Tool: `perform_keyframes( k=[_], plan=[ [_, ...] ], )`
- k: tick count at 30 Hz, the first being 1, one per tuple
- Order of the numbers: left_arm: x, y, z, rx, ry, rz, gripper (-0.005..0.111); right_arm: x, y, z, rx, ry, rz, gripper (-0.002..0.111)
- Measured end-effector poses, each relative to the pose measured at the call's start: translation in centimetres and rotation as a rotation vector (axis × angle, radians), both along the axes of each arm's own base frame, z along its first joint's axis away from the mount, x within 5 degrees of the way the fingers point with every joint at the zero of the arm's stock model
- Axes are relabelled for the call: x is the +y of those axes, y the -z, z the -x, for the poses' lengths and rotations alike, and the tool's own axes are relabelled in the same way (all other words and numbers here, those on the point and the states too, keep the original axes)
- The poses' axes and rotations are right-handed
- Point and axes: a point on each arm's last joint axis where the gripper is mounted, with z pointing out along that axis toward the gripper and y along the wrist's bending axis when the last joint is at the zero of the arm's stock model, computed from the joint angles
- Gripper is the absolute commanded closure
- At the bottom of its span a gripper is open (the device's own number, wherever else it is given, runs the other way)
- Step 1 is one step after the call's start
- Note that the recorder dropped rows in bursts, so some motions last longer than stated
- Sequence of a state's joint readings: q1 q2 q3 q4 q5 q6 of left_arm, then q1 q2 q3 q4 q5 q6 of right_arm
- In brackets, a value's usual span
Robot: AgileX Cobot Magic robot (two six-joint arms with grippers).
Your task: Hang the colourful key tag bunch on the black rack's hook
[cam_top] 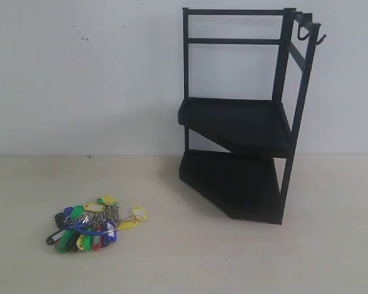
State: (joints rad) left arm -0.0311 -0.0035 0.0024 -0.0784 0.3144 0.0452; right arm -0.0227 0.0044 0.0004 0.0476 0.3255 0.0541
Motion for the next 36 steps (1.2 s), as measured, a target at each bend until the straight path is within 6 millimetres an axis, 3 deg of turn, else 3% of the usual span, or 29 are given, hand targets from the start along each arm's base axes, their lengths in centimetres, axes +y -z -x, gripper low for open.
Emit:
perform_keyframes(
  k=[17,28,32,36],
  plan=[
    [0.0,0.0,0.0,0.000,0.000,0.000,0.102,0.0,-0.2,-0.1,-0.024,0.001,0.000,0.108],
    [0.0,0.0,0.0,0.000,0.000,0.000,0.102,-0.2,-4.2,0.0,-0.462,0.022,0.009,0.108],
    [0.0,0.0,0.0,0.000,0.000,0.000,0.102,-0.2,-4.6,0.0,-0.431,0.019,0.006,0.108],
    [0.0,0.0,0.0,0.000,0.000,0.000,0.102,-0.1,-7.0,0.4,-0.368,0.012,0.005,0.108]
  ],
)
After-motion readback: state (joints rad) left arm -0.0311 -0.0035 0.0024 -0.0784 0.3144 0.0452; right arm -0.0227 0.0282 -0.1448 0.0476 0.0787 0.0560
